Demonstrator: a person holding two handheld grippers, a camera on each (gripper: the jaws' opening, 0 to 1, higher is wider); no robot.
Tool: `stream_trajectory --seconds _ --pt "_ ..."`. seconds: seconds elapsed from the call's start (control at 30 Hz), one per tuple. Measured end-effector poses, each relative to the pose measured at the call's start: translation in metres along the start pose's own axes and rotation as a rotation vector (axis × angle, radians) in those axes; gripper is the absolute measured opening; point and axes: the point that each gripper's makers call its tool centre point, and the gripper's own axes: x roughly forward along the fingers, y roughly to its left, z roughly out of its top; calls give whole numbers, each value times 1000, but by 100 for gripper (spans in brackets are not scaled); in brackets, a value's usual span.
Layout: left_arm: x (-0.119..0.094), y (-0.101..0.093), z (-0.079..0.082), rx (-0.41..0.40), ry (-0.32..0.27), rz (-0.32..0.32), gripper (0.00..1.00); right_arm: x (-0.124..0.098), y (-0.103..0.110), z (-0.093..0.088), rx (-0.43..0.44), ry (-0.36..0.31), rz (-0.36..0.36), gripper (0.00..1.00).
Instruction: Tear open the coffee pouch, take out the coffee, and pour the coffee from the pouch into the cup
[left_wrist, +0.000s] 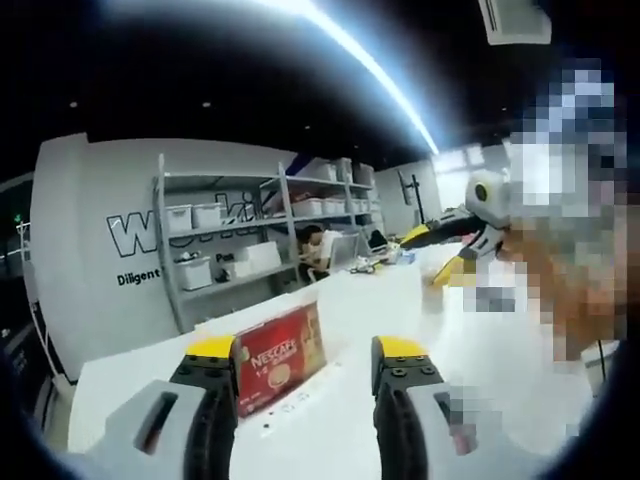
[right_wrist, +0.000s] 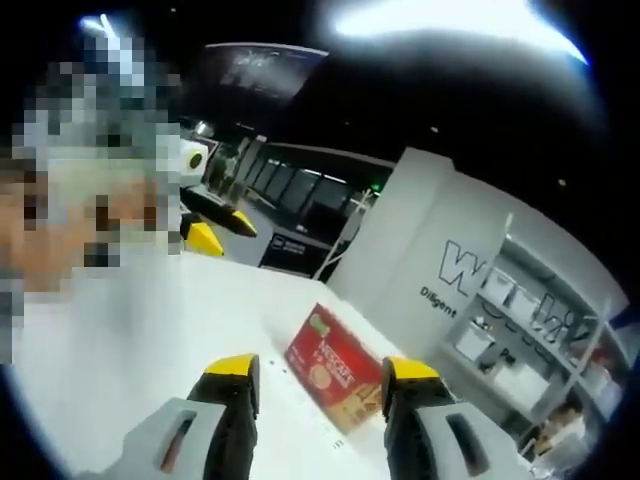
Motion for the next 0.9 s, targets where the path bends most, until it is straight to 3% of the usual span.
stream_trajectory --seconds 0.9 --pt "10 -12 3 5 13 -17 55 7 11 11 -27 -12 23 49"
